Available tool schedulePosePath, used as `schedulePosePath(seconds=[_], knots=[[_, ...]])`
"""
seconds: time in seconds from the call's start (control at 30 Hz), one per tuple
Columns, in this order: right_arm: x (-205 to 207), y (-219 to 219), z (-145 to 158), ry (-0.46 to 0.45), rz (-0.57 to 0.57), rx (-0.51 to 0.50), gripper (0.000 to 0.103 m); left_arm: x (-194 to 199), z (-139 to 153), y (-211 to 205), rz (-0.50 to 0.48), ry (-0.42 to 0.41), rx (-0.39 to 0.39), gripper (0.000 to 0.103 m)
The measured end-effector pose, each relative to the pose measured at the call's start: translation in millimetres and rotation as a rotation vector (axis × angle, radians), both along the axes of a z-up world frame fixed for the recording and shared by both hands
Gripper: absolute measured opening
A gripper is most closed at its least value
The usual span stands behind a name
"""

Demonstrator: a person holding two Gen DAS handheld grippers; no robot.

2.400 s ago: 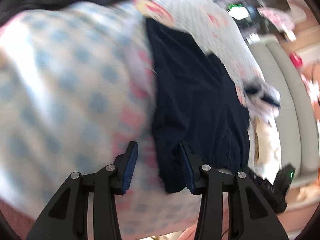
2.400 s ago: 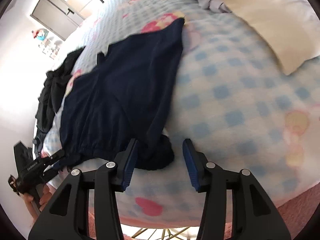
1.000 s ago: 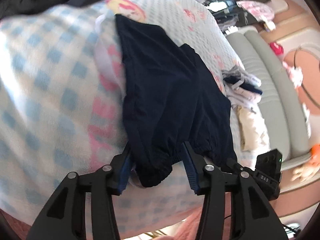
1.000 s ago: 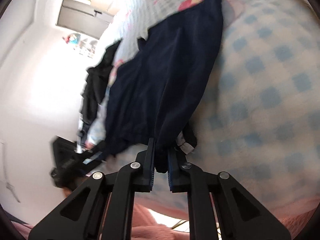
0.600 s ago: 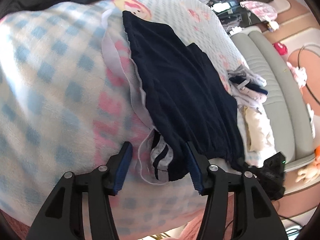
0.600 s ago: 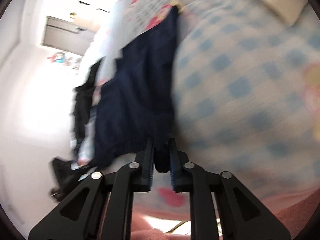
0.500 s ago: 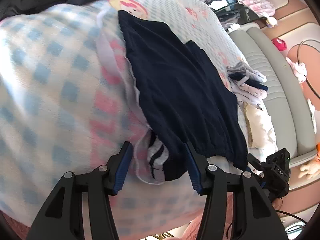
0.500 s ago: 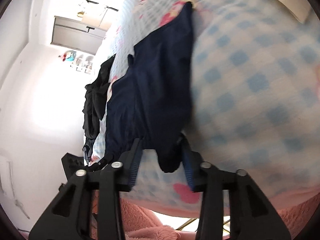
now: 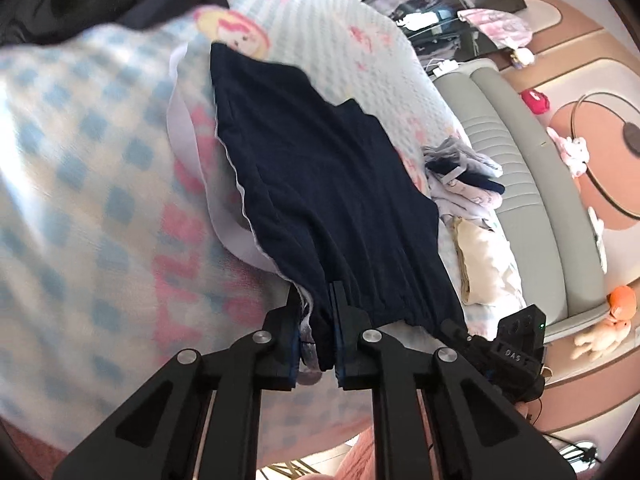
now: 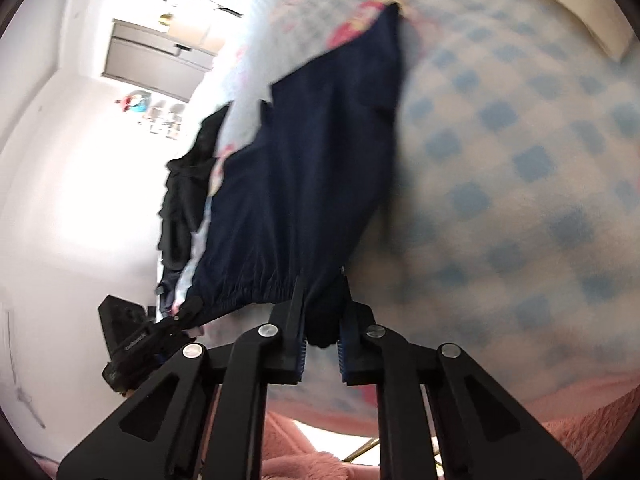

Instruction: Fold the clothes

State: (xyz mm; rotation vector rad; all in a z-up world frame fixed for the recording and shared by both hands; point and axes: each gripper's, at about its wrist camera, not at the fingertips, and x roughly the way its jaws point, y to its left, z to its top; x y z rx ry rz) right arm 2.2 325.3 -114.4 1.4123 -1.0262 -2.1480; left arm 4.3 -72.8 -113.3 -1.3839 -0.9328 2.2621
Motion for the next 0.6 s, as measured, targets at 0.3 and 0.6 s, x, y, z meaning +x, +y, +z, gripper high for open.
schedulePosePath(seconds=[0.3,0.6], knots=[[14.8,-12.3,12.6,0.013,0.028,0.012,0.010,15.3,2.3,-14.2,0.033,-0.005,0.011,0.013],[15.2,-18.0,-12.4,-0.087,0.031,0.091,0.014,12.3,-23.2,-9.0,-0.017,-0.125,-0.026,0.024]])
